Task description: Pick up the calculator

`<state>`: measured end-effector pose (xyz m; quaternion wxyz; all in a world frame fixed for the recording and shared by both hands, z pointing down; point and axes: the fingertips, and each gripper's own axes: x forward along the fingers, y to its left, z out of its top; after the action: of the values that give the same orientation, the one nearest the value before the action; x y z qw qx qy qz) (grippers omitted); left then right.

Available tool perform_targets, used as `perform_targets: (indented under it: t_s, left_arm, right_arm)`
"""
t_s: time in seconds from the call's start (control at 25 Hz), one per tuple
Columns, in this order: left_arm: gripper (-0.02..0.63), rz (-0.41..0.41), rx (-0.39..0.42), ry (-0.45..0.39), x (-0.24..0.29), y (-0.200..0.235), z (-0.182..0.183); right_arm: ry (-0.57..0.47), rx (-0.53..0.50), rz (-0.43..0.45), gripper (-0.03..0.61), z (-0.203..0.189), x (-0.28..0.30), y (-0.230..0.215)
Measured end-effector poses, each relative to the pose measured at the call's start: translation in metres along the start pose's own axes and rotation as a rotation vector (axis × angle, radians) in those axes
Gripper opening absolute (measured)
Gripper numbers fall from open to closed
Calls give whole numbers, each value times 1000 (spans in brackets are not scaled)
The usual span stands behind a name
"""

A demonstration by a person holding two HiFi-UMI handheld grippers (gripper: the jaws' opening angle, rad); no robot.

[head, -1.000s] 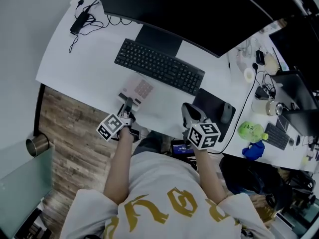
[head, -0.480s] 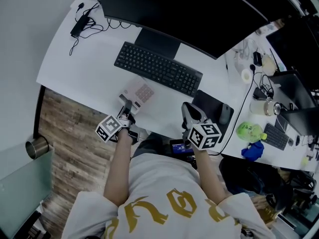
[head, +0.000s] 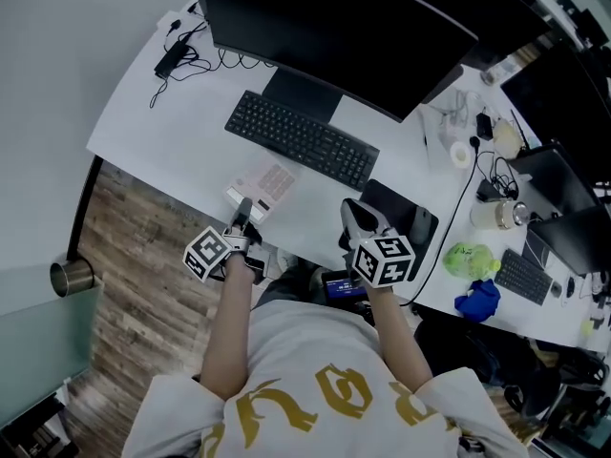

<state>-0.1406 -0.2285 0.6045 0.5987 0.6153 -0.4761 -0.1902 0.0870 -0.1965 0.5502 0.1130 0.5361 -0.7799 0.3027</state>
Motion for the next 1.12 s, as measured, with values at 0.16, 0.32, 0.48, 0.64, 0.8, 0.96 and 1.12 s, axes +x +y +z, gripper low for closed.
perform_targets:
  t_s: [0.16,0.32,0.48,0.64,0.8,0.96,1.12]
  left_arm:
    - [67,-40,-13,-28,-13,-20,-8]
    - [67,-67,-10,-41,-25,-38,-16]
    - [67,-88,-8,-65,-38,-49,-18]
    - [67,-110,-24,-113,-54,-56,-18]
    - [67,-128,-31,-134,-68,-62,-22]
    - [67,-144,-44,-152,-82,-63,-30]
    - [67,-159,-47,-160,-88,-64,-40]
  right_arm:
    - [-38,-12,8,23,8,-13,-2]
    - [-64,-17,18,23,15,-21,-3]
    - [-83,-28,40,23,19,-28,2]
    - [-96,-38,60,23,17,-35,9]
    - [-105,-41,75,23,14,-41,15]
    - [-115,-60,91,23,12,-50,21]
    - [-117,-73,100,23,7,-57,22]
